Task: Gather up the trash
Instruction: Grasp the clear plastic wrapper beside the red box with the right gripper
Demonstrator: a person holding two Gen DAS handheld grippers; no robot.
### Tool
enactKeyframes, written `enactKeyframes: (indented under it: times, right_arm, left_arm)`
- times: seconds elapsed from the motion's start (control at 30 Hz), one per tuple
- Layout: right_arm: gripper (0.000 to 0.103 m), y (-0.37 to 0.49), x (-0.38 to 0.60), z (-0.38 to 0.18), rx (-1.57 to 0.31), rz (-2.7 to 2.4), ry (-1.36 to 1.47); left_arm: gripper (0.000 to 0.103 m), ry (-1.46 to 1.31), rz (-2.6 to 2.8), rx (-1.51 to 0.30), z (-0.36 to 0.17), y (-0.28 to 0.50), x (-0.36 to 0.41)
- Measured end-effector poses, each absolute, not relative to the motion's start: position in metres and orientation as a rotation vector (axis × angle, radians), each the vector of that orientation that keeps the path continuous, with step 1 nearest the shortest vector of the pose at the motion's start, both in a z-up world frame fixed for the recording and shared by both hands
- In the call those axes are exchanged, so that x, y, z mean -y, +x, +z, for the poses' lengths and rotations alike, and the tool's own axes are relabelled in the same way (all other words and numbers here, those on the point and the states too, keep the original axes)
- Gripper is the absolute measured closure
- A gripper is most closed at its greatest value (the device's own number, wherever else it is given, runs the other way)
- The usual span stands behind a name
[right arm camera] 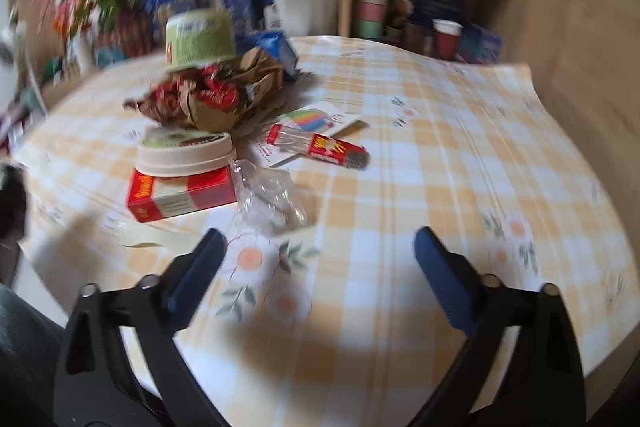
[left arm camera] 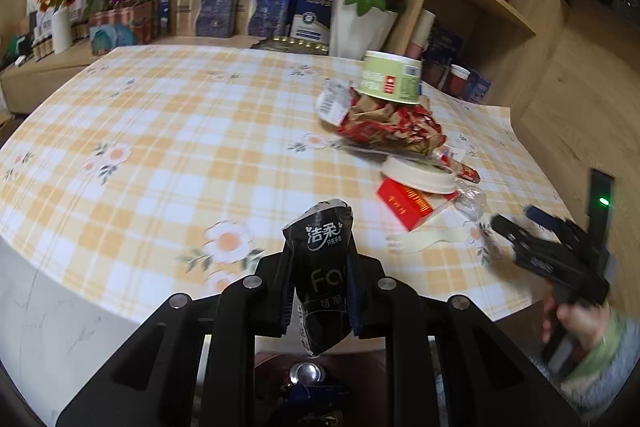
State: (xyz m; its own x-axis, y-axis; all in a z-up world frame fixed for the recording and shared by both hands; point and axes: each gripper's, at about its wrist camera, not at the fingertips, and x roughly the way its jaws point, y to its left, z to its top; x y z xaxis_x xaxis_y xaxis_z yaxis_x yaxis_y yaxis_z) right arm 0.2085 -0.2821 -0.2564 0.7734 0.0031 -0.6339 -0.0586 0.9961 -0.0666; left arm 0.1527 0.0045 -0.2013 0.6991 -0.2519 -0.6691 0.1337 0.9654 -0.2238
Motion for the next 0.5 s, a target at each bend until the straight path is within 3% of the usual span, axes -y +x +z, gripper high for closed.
enactKeyframes:
  times: [0.27,0.5]
  right_arm:
    - [0.027,0.252,0.280,-0.271,-0.818,0.061,-0.042]
    - [0.027,0.253,0.282,-0.262,-0.820,0.089,0.025]
  left_arm:
    - [0.082,-0.208,-0.185,-0.789,-0.208,0.142,-0.033]
    - [0.082,-0.201,-0.223,-0.783,-0.208,0.140,-0.024]
